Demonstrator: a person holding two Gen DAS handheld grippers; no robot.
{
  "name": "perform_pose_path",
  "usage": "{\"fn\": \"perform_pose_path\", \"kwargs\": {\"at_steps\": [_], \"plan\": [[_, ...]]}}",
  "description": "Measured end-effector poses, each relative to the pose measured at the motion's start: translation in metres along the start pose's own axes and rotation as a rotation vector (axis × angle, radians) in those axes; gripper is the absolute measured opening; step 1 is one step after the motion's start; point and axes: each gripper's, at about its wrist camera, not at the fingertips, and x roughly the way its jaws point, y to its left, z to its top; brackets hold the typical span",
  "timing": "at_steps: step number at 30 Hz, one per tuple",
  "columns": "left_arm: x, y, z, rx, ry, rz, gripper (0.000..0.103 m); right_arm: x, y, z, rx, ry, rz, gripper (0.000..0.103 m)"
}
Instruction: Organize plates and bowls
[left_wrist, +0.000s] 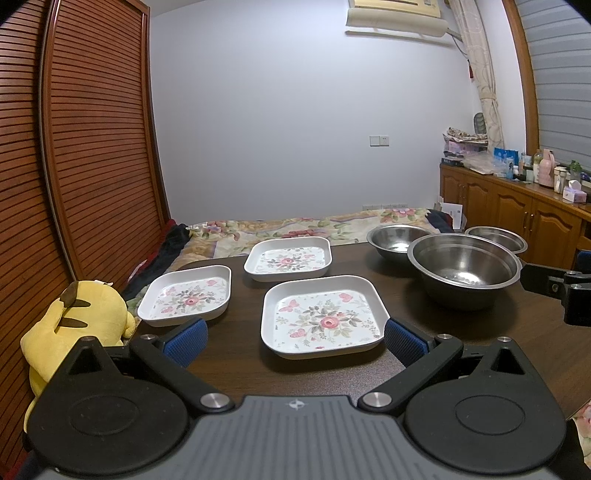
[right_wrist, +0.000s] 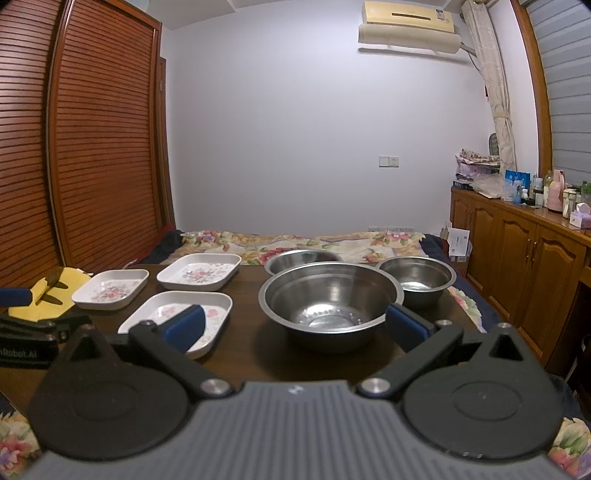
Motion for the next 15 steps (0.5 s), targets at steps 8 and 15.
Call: {"fn": "perform_pose_path", "kwargs": {"at_steps": [8, 15], "plan": [[0.005, -0.004, -0.005, 0.009, 0.029, -0.015, 0.103, 0.001, -0.002, 0.000, 0.013, 0.009, 0.002, 0.103], [0.012, -0.002, -0.011, -0.006, 0.075, -0.043, 0.103, 0.004, -0.001, -0.002, 0.009, 0.021, 0.000, 0.103]]}}
